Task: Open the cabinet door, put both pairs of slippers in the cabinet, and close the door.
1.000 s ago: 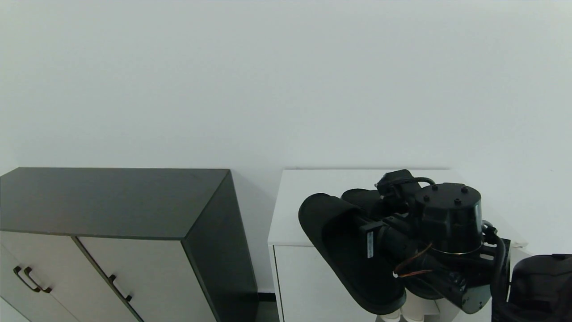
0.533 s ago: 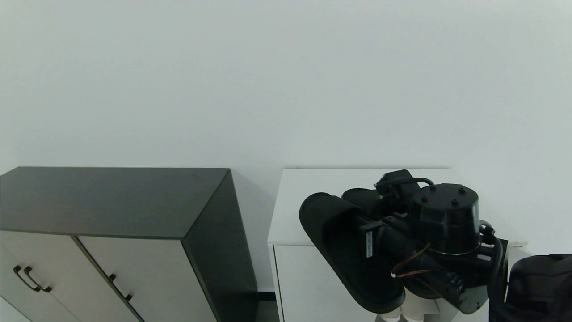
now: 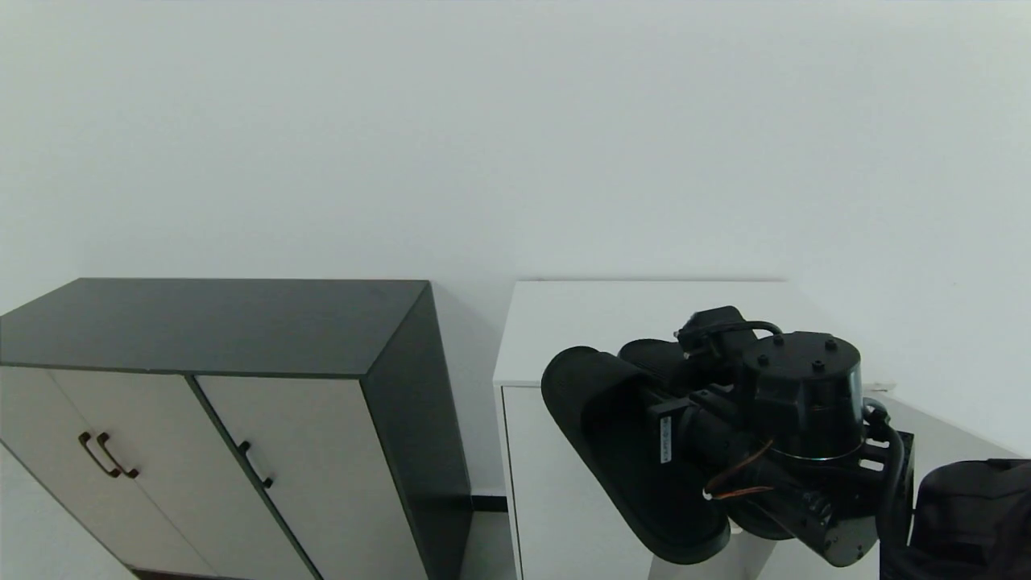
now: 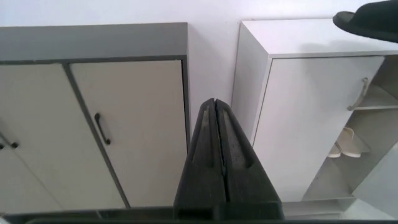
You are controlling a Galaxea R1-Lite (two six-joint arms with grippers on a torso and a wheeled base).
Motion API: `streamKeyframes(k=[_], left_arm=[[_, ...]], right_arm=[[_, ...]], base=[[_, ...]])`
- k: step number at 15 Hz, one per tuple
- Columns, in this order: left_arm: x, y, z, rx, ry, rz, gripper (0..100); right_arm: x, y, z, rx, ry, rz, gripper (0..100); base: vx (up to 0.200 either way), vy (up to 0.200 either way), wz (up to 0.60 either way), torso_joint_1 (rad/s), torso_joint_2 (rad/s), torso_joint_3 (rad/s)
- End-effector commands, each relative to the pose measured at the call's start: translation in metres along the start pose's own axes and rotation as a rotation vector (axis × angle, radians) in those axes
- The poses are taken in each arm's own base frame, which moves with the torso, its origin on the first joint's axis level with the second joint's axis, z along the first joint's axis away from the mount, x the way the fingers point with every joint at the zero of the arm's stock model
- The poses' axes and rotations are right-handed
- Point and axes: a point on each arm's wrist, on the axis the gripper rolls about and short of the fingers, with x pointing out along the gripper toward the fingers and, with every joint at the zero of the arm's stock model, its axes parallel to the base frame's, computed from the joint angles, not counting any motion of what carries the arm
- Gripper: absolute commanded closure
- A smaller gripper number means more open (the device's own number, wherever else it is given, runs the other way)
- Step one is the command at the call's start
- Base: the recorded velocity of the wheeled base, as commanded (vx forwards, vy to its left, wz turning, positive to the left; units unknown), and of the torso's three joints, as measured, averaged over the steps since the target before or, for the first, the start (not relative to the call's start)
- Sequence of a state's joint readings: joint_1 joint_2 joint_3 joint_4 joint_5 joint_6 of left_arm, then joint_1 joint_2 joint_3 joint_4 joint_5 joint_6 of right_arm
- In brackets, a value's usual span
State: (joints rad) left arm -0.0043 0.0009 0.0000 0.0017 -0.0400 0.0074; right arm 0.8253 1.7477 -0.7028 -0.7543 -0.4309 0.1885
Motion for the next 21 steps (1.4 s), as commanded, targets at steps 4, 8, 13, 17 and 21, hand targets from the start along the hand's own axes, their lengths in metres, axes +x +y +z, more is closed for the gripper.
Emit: streamKeyframes(k=[4,8,13,17,21], left_arm=[[0.0001,0.0000,0.0000,-0.001,0.001,0.001,100],[0.0001,0.0000,0.0000,-0.003,0.001,0.001,100],[0.0001,0.0001,0.0000,-0.006,0.001,0.003,100],[0.0001,0.0001,0.0000,-0.006,0.001,0.003,100],[0.0001,0.0001,0.0000,-0.006,0.001,0.003,100]], right_arm=[[0.0023,0.0003,-0.0039,-0.006,0.013,-0.003,100],[0.0029,0.0005,-0.0047,-0.004,0.016,-0.002,100],[0.0033,0.0006,-0.0051,-0.003,0.018,-0.001,100],[0.0048,0.0010,-0.0071,-0.006,0.025,-0.002,100],[0.0060,0.0014,-0.0075,-0.009,0.026,-0.004,100]], base=[[-0.100,0.000,0.00,0.005,0.00,0.002],[0.000,0.000,0.00,0.000,0.00,0.000],[0.000,0.000,0.00,0.000,0.00,0.000],[0.000,0.000,0.00,0.000,0.00,0.000],[0.000,-0.150,0.00,-0.002,0.00,0.002]])
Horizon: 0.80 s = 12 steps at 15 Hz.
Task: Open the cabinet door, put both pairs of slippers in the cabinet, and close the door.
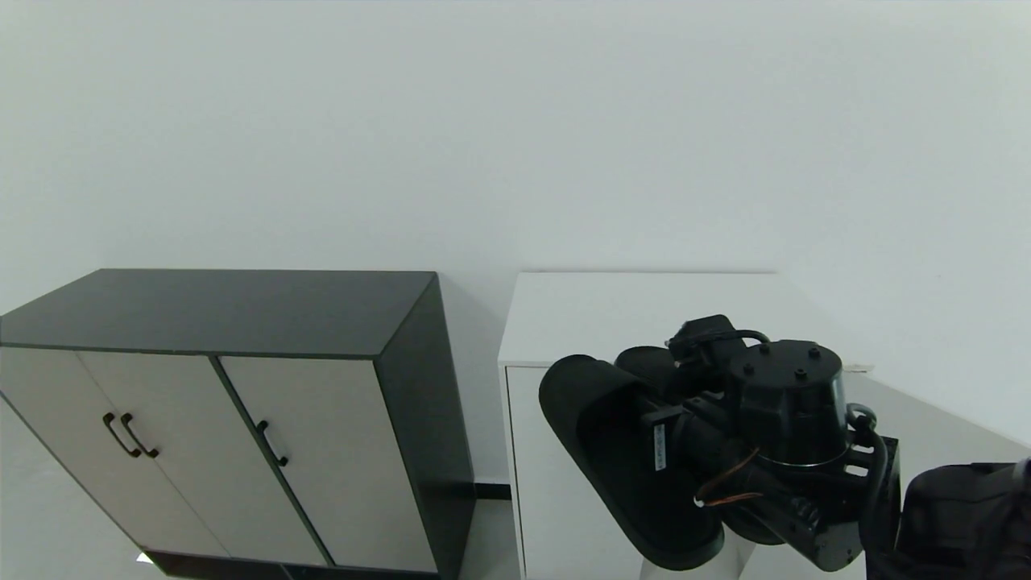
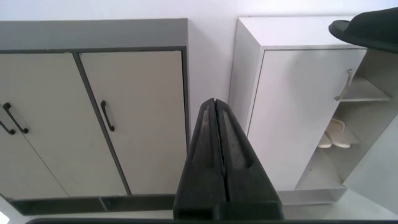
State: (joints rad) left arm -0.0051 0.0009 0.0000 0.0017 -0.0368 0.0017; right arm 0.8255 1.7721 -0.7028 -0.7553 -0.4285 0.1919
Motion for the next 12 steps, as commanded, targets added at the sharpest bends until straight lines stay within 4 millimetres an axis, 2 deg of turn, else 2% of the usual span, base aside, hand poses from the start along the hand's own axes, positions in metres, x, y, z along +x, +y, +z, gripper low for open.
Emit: streamKeyframes(k=[1,12], left_arm=[[0.0001,0.0000,0.0000,0.001,0.001,0.000,100],[0.0001,0.0000,0.0000,0.000,0.001,0.000,100]], right_arm=[[0.0009,0.0001,-0.0012,-0.002,0.004,-0.002,100],[0.0026,-0.0008,-0.0043,-0.008,0.015,-0.007,100]], base=[[0.000,-0.200,0.00,0.002,0.00,0.002],[0.000,-0.200,0.00,0.002,0.00,0.002]])
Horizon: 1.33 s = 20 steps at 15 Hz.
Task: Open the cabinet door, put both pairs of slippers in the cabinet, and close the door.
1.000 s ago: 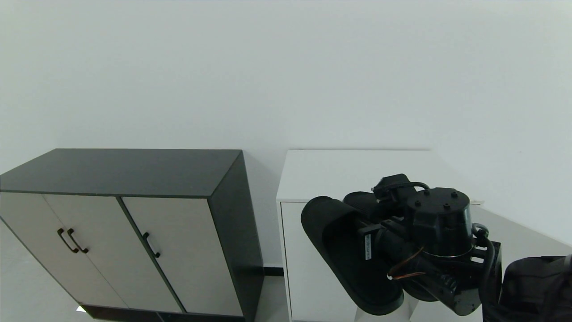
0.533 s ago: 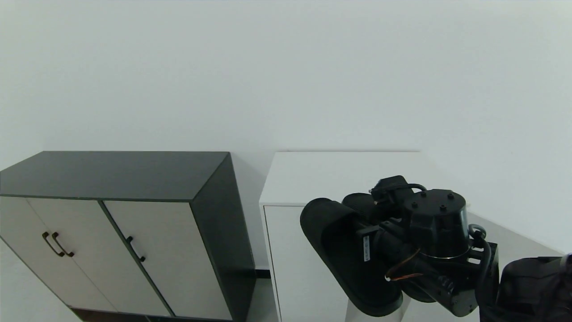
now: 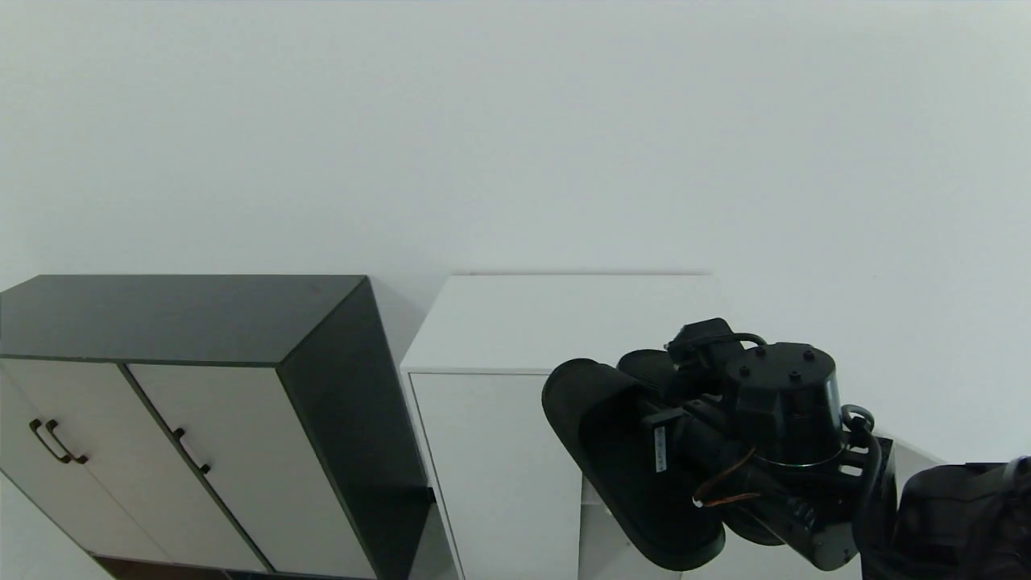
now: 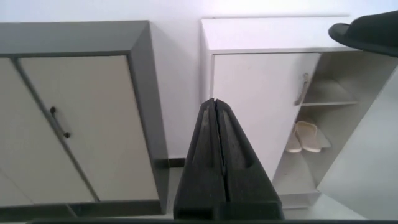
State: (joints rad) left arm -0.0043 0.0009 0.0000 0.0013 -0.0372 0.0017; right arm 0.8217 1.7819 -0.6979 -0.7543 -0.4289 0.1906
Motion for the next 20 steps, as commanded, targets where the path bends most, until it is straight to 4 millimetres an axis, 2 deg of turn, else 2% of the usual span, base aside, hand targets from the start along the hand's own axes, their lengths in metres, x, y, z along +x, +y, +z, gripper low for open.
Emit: streamKeyframes(k=[1,5,20], left_arm=[[0.0001,0.0000,0.0000,0.000,0.001,0.000,100],[0.0001,0.0000,0.0000,0.000,0.001,0.000,100],[0.0001,0.0000,0.0000,-0.002,0.001,0.000,100]], right_arm=[[0.0004,0.0002,-0.0005,-0.001,0.001,0.000,100],[0.0009,-0.0001,-0.0008,0.000,0.003,-0.001,100],[0.0003,-0.0017,-0.0045,-0.021,-0.040,0.002,100]], base=[[0.000,-0.200,0.00,0.002,0.00,0.007],[0.000,-0.200,0.00,0.006,0.00,0.002],[0.000,0.000,0.00,0.000,0.00,0.000]])
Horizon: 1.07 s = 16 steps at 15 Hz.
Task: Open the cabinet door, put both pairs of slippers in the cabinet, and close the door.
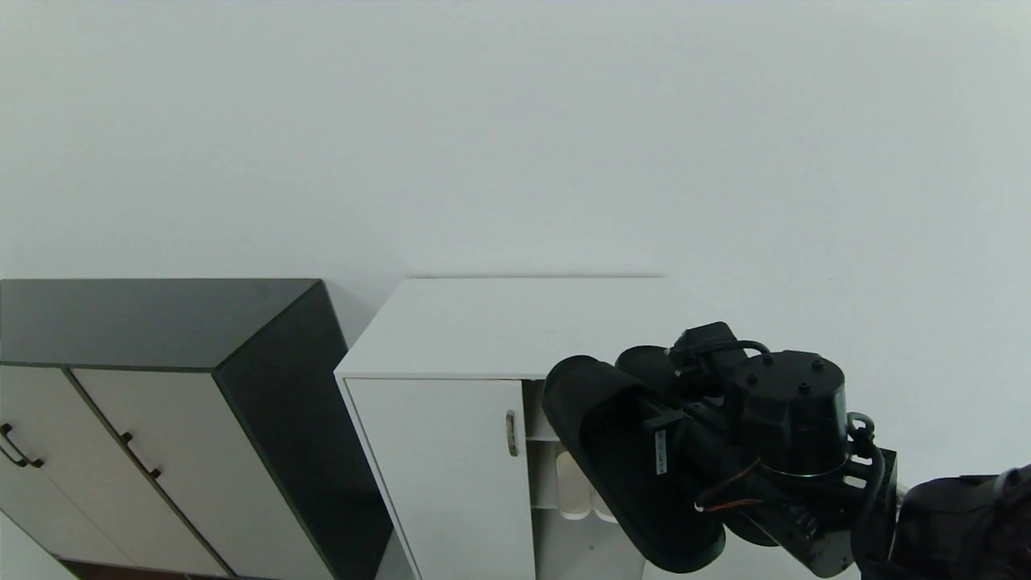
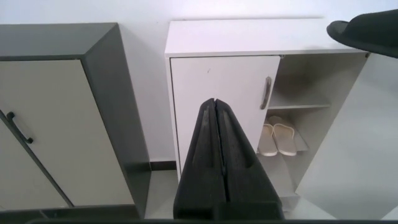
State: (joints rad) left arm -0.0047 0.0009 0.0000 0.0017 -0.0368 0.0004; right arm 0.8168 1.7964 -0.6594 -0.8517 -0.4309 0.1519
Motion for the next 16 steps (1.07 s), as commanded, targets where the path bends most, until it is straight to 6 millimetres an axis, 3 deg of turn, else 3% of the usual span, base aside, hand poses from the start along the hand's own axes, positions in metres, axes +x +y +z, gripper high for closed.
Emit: streamKeyframes(k=[1,4,8,16], left_arm=[[0.000,0.000,0.000,0.000,0.001,0.000,100],[0.000,0.000,0.000,0.000,0.001,0.000,100],[0.000,0.000,0.000,0.000,0.001,0.000,100],[0.000,0.000,0.000,0.000,0.001,0.000,100]], right_arm=[[-0.001,0.000,0.000,-0.002,0.000,0.002,100],[-0.014,0.002,-0.005,-0.016,0.009,0.026,100],[-0.017,0.008,-0.007,-0.015,-0.005,0.054,100],[-0.016,0.009,-0.012,-0.023,0.010,0.054,100]], base=[[0.000,0.000,0.00,0.000,0.00,0.000],[0.000,0.000,0.00,0.000,0.00,0.000],[0.000,0.000,0.00,-0.005,0.01,0.008],[0.000,0.000,0.00,-0.161,0.38,0.204]])
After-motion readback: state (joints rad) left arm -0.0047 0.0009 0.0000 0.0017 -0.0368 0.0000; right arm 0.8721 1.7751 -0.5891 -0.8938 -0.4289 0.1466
